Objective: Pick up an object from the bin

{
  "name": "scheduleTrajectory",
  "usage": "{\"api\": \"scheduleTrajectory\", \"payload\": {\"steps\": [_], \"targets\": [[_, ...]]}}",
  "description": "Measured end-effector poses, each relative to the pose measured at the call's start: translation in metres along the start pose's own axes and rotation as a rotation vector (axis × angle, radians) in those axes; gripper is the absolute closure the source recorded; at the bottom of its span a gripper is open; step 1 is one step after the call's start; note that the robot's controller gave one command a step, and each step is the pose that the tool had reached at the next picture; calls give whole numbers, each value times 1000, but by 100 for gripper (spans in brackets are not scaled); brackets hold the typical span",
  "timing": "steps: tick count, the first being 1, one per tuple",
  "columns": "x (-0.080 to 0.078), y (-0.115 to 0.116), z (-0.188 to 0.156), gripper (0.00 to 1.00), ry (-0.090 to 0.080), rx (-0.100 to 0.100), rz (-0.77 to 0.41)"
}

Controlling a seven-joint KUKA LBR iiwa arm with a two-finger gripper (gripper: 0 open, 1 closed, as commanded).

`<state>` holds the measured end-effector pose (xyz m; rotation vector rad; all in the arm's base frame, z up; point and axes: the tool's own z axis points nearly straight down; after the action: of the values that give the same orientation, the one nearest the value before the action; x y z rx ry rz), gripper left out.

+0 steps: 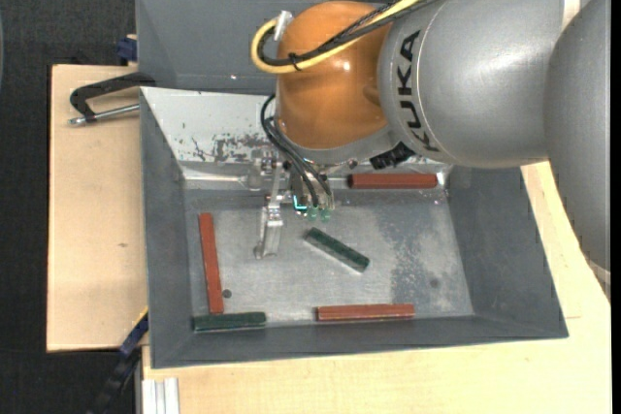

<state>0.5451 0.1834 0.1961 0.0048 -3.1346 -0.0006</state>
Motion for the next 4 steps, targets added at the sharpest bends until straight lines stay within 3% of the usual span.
{"api": "scheduleTrajectory", "payload": {"steps": [2, 3, 4], "targets": [[-3, 0, -4, 0, -9, -2, 3], [-22, -22, 34, 0, 0, -1, -95], [-41, -61, 3, 0, -19, -2, -105]]}}
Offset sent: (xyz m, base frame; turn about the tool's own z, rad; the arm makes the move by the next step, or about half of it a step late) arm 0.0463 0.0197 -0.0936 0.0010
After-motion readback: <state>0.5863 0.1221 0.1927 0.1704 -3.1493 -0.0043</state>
